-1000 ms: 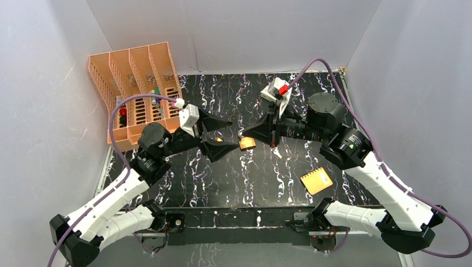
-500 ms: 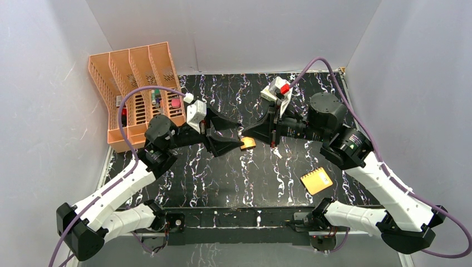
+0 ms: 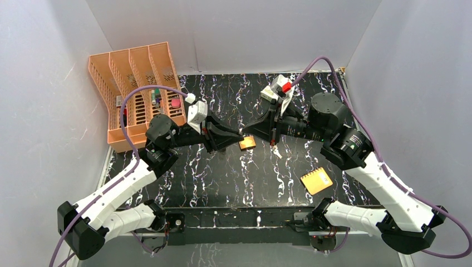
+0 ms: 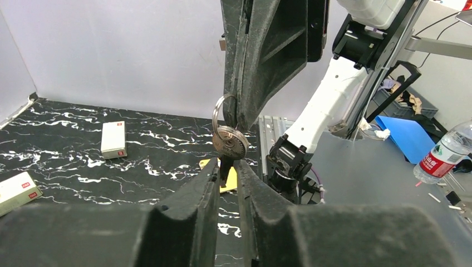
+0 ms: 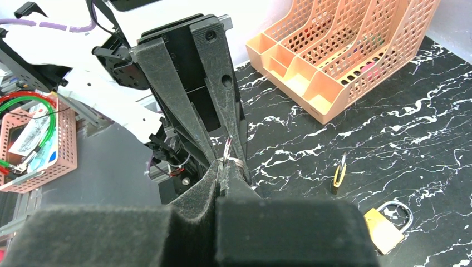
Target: Unlock with the key
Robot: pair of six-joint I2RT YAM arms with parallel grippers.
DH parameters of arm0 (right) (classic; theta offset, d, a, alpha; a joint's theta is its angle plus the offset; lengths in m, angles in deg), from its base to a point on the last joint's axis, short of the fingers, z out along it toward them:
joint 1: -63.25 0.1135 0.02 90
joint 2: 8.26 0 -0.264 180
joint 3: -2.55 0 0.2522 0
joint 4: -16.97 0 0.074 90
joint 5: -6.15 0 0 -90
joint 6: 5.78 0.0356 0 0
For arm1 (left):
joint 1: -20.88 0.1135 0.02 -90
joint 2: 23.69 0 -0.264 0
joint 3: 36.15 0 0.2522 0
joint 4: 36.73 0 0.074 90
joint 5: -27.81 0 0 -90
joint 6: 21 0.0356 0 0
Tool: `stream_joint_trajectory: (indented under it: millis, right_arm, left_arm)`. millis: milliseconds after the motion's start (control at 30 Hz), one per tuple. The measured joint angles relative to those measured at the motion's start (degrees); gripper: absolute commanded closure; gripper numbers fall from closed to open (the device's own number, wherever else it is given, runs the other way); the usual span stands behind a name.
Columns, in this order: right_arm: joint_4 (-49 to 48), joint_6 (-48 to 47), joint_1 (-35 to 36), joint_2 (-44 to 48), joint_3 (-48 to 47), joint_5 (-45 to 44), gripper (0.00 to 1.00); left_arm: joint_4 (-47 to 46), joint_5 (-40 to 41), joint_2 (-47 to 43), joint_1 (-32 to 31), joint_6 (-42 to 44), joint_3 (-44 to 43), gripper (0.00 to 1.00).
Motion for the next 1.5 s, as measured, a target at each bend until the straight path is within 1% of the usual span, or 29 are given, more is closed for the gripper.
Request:
stream_joint_trajectory:
  millis: [100, 167, 500, 533, 633, 667, 700, 767, 1000, 1100, 1267, 1333, 1500]
  right_arm:
    - [-0.28, 0.02, 0.0, 0.11, 0.0, -0.63, 1.0]
    - [-0.31, 0.0, 0.0, 0.17, 0.0, -0.98, 1.0]
    - [0.59, -0.15, 0.02, 0.33, 0.0, -2.69, 1.0]
    - [1.01, -0.24, 0.02, 0.35, 0.0, -3.02, 0.94]
    - [1.97, -0.44, 0.02, 0.35, 0.0, -3.58, 0.62]
    - [2.25, -0.52, 0.02, 0.35, 0.0, -3.69, 0.55]
    - [2.4, -0.55, 0.02, 0.39, 0.04, -3.72, 0.5]
    - [2.36, -0.79, 0.02, 0.48, 0.22, -3.65, 0.46]
    - [1.79, 0.09, 0.02, 0.52, 0.24, -1.9, 0.42]
    - [1.05, 0.15, 0.02, 0.55, 0.24, -1.51, 0.41]
    - [0.9, -0.11, 0.02, 0.74, 0.11, -0.63, 0.4]
    - [0.96, -0.09, 0.02, 0.63, 0.09, -0.26, 0.4]
    - [-0.15, 0.2, 0.02, 0.35, 0.13, 0.9, 0.38]
  left_arm:
    - [0.0, -0.09, -0.02, 0.0, 0.02, 0.0, 0.97]
    - [0.0, -0.13, -0.02, 0.0, 0.07, 0.0, 1.0]
    - [0.46, 0.15, -0.13, 0.07, 0.28, 0.0, 1.0]
    - [0.63, 0.24, -0.2, 0.07, 0.28, 0.0, 1.0]
    - [1.49, 0.55, -0.63, 0.07, 0.48, 0.0, 1.0]
    - [1.81, 0.55, -0.94, 0.07, 0.52, 0.0, 1.0]
    - [1.88, 0.52, -1.25, 0.07, 0.57, 0.0, 1.0]
    - [2.03, 0.5, -2.34, 0.07, 0.63, 0.0, 1.0]
    - [2.38, 0.33, -5.22, 0.07, 0.5, -0.04, 1.0]
    - [4.92, 0.61, -5.64, 0.07, 1.64, -0.72, 1.0]
    - [13.11, 1.97, -6.64, 0.07, 7.32, -3.63, 1.0]
    - [17.29, 2.89, -6.88, 0.07, 10.54, -5.99, 1.0]
    - [23.56, 3.72, -7.17, 0.07, 16.28, -11.1, 1.0]
